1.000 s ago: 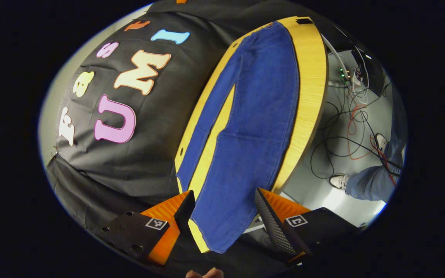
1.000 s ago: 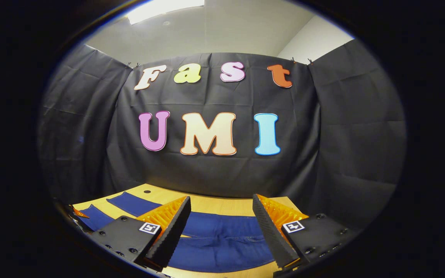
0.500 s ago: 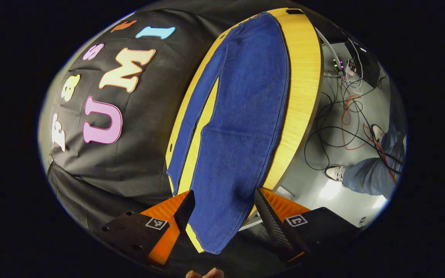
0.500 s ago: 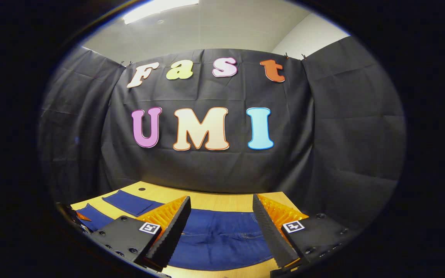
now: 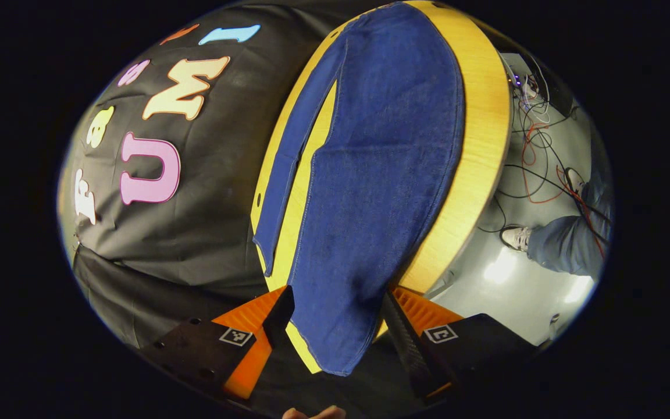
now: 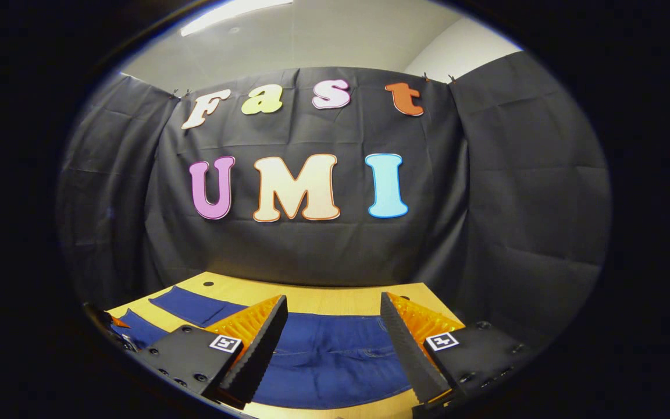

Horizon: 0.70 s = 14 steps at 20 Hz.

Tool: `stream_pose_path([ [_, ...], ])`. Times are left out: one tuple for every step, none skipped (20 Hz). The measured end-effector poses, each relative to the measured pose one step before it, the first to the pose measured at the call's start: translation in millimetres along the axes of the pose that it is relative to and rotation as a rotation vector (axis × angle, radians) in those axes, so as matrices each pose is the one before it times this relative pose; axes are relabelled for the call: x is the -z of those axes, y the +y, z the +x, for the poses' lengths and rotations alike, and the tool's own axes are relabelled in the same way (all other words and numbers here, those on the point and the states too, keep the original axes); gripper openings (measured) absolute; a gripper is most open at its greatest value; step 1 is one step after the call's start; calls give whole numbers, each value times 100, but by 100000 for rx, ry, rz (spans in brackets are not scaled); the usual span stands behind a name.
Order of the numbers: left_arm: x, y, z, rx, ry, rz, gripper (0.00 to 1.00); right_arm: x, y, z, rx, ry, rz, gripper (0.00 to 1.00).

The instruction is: Grasp the waist and the cuffs of the jeans and fold them to make the two legs overlap; first hold the waist and fold one-third of the jeans toward the cuffs, then hold the cuffs and fold the remaining one-third in the same direction to finish folding.

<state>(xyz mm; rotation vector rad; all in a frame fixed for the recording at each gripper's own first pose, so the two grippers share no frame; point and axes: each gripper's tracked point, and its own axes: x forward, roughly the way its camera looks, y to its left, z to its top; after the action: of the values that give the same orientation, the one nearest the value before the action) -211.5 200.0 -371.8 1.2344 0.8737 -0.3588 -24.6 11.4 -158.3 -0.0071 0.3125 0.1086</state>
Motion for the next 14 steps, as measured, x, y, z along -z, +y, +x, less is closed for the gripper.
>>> stream_pose_path([
  [36,227,666,927,-128,-92,88,-45,41,280,409,96,-56,99],
  [151,201,507,949,565,-276,81,-24,61,308,514,-108,-725,99],
  [149,108,421,1225,928,-638,77,-89,-78,381,759,-257,-1093,99],
  [665,-205,624,1699,967,-1270,76,-45,-48,358,737,-92,-760,98],
  [377,-274,451,1837,1010,-1123,61,-90,27,560,685,569,-28,99],
  [-4,173,544,1348,561,-45,51,115,93,505,653,380,301,99],
  [53,-80,405,1946,1033,-239,37,-201,44,557,984,27,52,99],
  [181,162,527,1642,1155,-1848,24,-66,-22,535,1129,-176,-280,99],
  [-78,192,539,2446,766,-1772,0,-79,22,604,1109,134,-641,99],
  [-20,451,320,2102,43,-3116,0,238,116,613,1409,391,-797,100],
  [30,276,393,2267,572,-4030,0,174,-13,697,1509,220,-1230,99],
  [-121,254,19,3160,-178,-3011,0,605,22,680,1378,1029,-1921,99],
  [-134,130,128,2443,-635,-794,0,682,-8,540,1215,1600,-2405,99],
  [-200,92,156,2210,-982,-652,0,780,46,309,679,1331,-2940,99],
])
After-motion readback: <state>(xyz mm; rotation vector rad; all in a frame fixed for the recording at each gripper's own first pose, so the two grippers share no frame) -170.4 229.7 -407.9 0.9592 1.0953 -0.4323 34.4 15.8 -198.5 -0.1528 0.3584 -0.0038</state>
